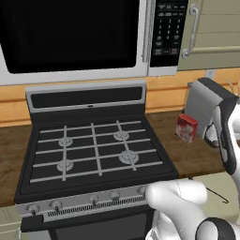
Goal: Pick the ladle from the drawer and place it on the counter.
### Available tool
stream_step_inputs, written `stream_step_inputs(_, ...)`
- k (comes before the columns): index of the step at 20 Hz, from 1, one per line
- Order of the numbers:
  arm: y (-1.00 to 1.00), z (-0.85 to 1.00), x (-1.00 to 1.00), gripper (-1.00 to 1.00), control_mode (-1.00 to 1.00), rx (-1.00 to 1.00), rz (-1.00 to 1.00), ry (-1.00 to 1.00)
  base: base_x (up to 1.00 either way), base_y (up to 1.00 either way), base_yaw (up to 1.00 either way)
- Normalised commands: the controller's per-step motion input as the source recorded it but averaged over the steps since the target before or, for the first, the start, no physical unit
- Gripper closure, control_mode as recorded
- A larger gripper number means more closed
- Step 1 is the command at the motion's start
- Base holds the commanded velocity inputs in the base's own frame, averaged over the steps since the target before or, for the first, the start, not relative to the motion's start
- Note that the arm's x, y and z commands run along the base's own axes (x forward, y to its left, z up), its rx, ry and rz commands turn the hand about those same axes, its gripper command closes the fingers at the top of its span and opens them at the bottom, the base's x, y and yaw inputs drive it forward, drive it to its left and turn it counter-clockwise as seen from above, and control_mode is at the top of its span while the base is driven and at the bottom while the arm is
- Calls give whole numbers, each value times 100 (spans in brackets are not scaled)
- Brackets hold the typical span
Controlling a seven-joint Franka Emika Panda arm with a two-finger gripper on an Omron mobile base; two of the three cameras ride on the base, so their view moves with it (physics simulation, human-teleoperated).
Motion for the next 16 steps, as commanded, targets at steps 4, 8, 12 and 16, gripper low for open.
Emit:
stream_step_inputs(4,-54,-50,-46,-100,-100,0,-7,6,0,0,0)
stream_step_inputs(8,-30,-41,-58,-100,-100,1,-12,10,0,0,0)
stream_step_inputs(12,-68,-44,-52,-100,-100,1,-3,9,0,0,0)
stream_step_inputs(16,-69,-39,-30,-100,-100,0,0,14,0,0,0)
